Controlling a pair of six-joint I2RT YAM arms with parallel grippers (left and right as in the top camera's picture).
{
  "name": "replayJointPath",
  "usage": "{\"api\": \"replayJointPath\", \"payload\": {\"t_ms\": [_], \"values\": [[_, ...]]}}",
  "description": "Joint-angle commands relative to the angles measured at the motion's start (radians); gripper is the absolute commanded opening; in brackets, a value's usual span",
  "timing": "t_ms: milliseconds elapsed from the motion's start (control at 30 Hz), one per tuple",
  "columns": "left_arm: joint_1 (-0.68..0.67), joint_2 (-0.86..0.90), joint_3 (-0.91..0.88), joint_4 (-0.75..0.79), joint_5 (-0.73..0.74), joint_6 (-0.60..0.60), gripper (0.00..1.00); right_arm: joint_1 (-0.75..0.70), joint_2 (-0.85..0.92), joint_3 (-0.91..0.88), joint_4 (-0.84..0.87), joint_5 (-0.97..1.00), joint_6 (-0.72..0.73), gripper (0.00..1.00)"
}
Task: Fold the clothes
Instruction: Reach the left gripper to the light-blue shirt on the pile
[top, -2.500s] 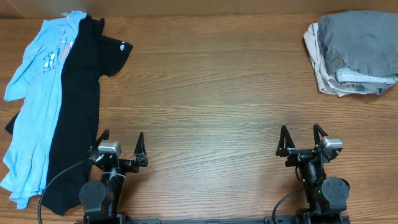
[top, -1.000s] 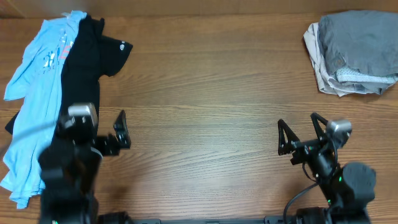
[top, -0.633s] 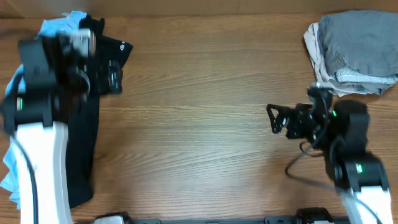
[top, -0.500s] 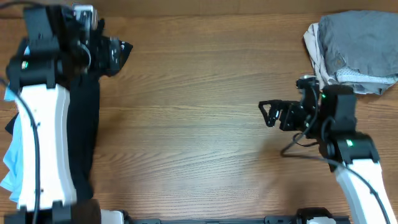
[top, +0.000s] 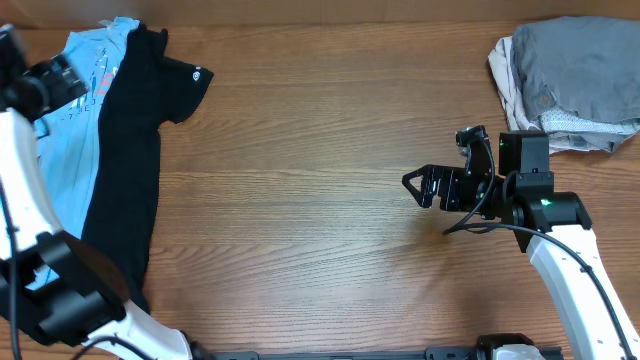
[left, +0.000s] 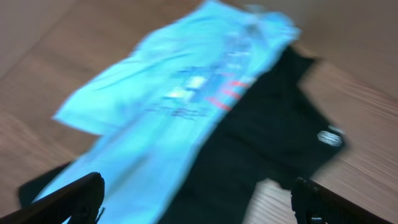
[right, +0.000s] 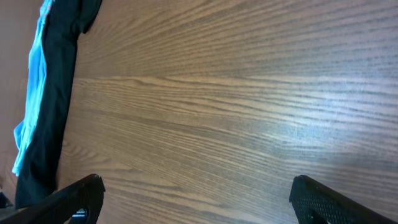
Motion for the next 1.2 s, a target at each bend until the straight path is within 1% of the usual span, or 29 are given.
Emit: {"api": "replayJointPath", "payload": {"t_ms": [0,167,300,400,467,567,600,633,700,767,900,1033,1167], "values": [[0.054,0.113,0.026,0.041,-0.007,0.049,0.98,0.005,-0.002,0.028,-0.024,-0.013,-0.026,1.0],[0.053,0.281,0.026,0.161,-0.007,0.166,0.97,0.005,-0.002,0.028,-0.065,0.006,-0.041,1.0],[0.036,0.413,0.026,0.262,-0.004,0.185,0.96,0.005,-0.002,0.028,-0.065,0.006,-0.041,1.0],[0.016,0.473,0.026,0.325,0.011,0.186,0.91,0.005,-0.002,0.028,-0.061,0.006,-0.041,1.0],[-0.006,0.481,0.025,0.357,0.025,0.211,0.82,0.005,-0.002,0.028,-0.05,0.006,-0.041,1.0],[-0.023,0.481,0.026,0.373,0.024,0.219,0.64,0.005,0.0,0.028,-0.032,0.006,-0.041,1.0],[-0.029,0.481,0.026,0.376,0.024,0.219,0.56,0.005,0.005,0.028,-0.025,0.006,-0.04,1.0],[-0.035,0.48,0.026,0.375,0.024,0.219,0.37,0.005,0.009,0.028,-0.021,0.006,-0.04,1.0],[-0.039,0.478,0.026,0.372,0.024,0.218,0.24,0.005,0.016,0.028,-0.019,0.006,-0.04,1.0],[-0.044,0.471,0.026,0.355,0.024,0.218,0.17,0.005,0.027,0.028,-0.019,0.006,-0.04,1.0],[-0.047,0.438,0.028,0.327,0.019,0.219,0.05,0.005,0.031,0.028,-0.019,0.006,-0.04,1.0],[-0.047,0.362,0.028,0.296,0.019,0.199,0.04,0.005,0.031,0.028,-0.01,0.006,-0.04,1.0],[-0.047,0.22,0.028,0.225,0.019,0.175,0.04,0.005,0.031,0.028,-0.002,0.0,-0.037,1.0]]}}
